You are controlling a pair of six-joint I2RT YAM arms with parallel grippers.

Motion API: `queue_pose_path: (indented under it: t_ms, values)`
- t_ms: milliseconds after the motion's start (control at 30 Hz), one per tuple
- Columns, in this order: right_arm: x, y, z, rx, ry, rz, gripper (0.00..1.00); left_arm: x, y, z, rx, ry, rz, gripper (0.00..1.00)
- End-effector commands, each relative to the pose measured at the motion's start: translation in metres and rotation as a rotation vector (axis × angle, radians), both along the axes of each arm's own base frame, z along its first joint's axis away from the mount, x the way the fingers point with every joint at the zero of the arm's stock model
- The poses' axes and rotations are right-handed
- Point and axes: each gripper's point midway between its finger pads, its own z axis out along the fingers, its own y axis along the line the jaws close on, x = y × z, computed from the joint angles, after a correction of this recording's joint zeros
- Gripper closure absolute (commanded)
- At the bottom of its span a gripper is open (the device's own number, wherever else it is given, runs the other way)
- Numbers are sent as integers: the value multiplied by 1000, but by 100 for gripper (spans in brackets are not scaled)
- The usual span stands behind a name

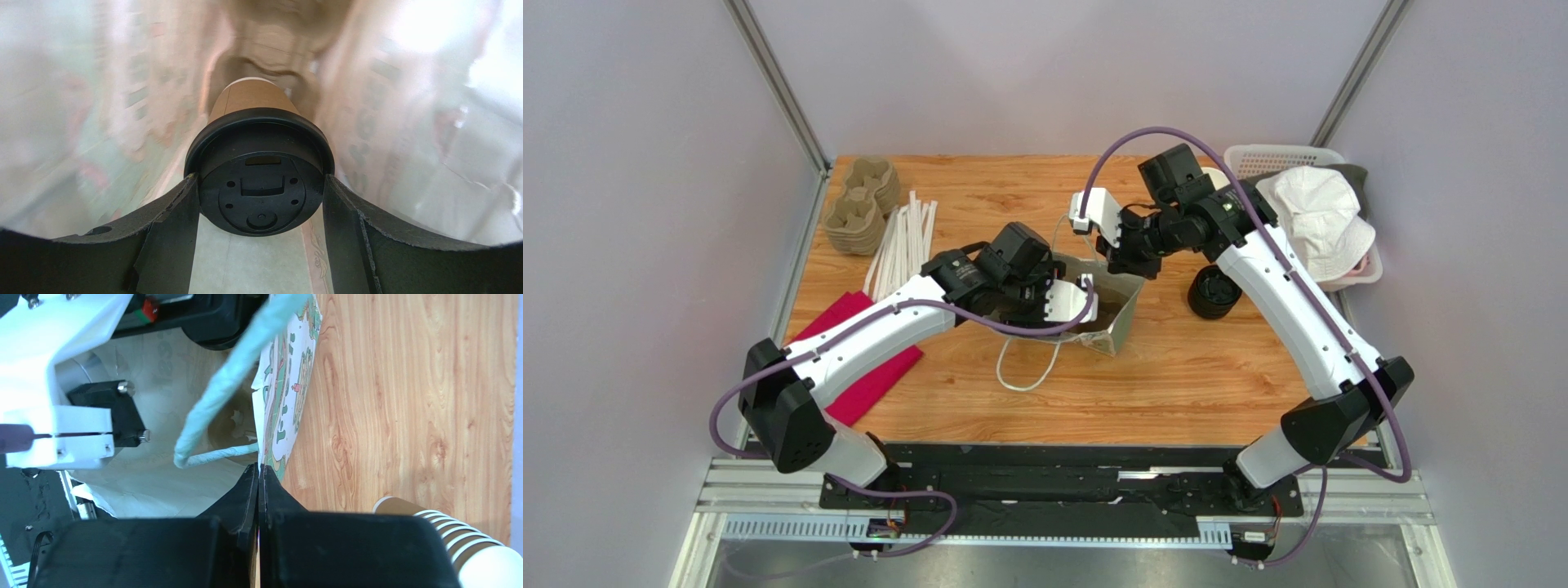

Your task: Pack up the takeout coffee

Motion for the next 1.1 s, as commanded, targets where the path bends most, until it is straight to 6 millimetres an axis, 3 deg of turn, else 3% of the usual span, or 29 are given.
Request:
queue_pose_path:
  t_ms: [0, 167, 400, 667, 1067]
  values:
    - [6, 3, 29, 67, -116, -10, 100, -8, 1, 5, 7, -52, -70, 100]
    - [2, 5, 30, 76, -128, 3, 100, -8, 6, -7, 40, -97, -67, 100]
    - [-9, 9, 25, 79, -120, 33, 100, 12, -1, 3, 10, -167, 15, 100]
    - [-14, 12, 20, 84, -84, 48, 100, 20, -6, -5, 29, -158, 37, 100]
    - [-10, 14, 15, 78, -82, 54, 100, 5, -9, -36, 74, -39, -15, 100]
